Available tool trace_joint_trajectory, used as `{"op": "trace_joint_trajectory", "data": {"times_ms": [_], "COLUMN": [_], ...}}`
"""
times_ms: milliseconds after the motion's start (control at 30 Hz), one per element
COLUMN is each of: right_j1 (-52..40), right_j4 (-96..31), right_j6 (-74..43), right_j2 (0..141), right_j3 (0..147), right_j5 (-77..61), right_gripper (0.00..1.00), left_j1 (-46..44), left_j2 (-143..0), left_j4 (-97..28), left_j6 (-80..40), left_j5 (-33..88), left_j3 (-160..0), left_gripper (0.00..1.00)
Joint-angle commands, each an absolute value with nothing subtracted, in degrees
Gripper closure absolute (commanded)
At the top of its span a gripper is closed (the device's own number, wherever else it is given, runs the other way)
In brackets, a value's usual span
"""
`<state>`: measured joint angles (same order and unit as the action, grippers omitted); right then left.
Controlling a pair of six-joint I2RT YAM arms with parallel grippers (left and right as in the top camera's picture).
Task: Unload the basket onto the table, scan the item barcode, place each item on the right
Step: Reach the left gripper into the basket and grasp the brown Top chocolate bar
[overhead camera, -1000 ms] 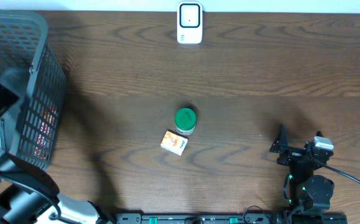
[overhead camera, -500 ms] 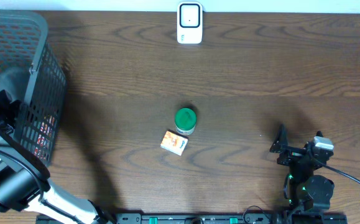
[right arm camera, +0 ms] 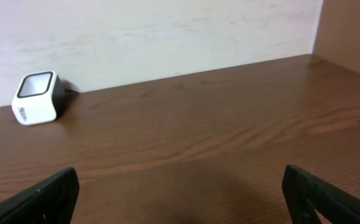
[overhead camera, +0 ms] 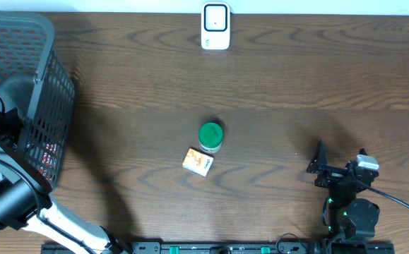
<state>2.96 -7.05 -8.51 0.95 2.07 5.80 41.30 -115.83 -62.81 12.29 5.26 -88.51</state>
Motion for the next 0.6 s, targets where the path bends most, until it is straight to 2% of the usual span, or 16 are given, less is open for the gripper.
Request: {"op": "trace_joint_trajectory", "data": {"times_ms": [0, 567], "right_j1": [3.01, 3.01], "right_j4": [-7.09, -7.09], "right_j6": [-8.05, -8.05], "right_j2": [0.54, 0.54], "right_j3": [1.85, 1.85], "right_j5": [5.72, 5.72], "right_gripper": [0.01, 0.01], "left_j1": [41.06, 41.06], "left_j2": [-116.49, -116.49], "left_j4": [-63.11, -63.09], "left_j6": [13.5, 6.5], "left_j5": [5.43, -3.46], "left_j3": [-88.33, -88.33], "left_gripper": [0.04, 0.06]}}
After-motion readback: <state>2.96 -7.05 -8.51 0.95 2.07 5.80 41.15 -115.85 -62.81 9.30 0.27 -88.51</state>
